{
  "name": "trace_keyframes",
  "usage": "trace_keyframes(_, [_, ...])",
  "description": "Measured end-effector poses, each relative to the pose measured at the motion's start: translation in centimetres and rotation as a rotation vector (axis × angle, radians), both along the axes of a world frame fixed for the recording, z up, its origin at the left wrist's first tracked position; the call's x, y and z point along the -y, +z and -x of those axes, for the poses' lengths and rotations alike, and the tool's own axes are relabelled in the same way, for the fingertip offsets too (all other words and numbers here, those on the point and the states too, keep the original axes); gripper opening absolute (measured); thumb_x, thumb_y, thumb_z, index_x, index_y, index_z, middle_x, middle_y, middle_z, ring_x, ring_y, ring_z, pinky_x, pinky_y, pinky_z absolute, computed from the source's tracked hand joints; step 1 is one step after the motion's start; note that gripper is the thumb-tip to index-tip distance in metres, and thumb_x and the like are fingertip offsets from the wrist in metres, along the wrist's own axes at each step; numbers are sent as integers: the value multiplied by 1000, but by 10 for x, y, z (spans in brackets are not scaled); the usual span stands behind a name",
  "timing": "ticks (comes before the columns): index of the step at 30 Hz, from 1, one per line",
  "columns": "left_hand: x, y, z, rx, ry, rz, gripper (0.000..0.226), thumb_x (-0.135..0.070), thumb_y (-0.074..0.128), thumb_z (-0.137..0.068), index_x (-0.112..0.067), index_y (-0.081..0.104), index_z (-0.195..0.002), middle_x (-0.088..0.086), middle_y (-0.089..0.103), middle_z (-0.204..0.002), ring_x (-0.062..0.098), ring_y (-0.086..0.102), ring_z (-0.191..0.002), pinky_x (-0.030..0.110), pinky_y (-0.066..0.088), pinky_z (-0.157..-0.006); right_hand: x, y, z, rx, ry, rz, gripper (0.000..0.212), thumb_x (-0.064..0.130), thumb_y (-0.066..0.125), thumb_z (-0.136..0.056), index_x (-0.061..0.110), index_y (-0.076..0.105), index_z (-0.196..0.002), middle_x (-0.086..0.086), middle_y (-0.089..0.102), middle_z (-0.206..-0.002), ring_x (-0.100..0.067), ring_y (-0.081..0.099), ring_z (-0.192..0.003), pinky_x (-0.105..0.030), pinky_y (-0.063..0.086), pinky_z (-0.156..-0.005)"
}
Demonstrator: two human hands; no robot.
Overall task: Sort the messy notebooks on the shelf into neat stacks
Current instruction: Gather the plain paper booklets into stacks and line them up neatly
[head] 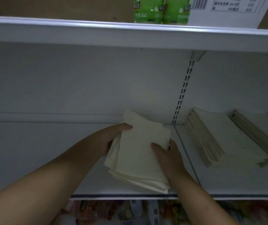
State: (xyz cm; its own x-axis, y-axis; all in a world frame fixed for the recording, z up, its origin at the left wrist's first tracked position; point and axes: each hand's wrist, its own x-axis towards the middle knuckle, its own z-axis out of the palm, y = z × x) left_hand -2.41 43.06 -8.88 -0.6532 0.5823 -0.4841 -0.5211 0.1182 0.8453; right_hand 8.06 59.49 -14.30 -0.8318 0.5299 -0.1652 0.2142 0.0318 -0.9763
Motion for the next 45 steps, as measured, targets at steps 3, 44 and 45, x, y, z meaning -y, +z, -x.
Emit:
trace_keyframes(3, [-2, 1, -2, -27, -67, 43, 47, -29, 71, -74, -8, 64, -116, 12, 70, -110, 24, 69, -95, 32, 52, -85, -4, -1, -2, -15, 32, 7, 50, 31, 64, -86, 28, 41, -131, 7, 56, -109, -16, 58, -99, -32, 48, -89])
trace_keyframes(44, [42, -43, -48, -606, 411, -232, 85, -28, 79, -29, -18, 53, -110, -10, 68, -91, -7, 67, -77, 8, 50, -58, 37, 16, 3, -389, 151, 242, 93, 47, 89, -22, 28, 53, -106, 9, 71, -90, -2, 69, -81, -21, 56, -66])
trace_keyframes(45, [43, -42, -50, -620, 406, -233, 82, -28, 79, -29, -20, 52, -106, -12, 66, -92, -9, 66, -76, 7, 49, -57, 39, 10, 3, -401, 108, 192, 99, 58, 86, -19, 27, 52, -106, 10, 68, -94, 2, 67, -81, -23, 55, -74])
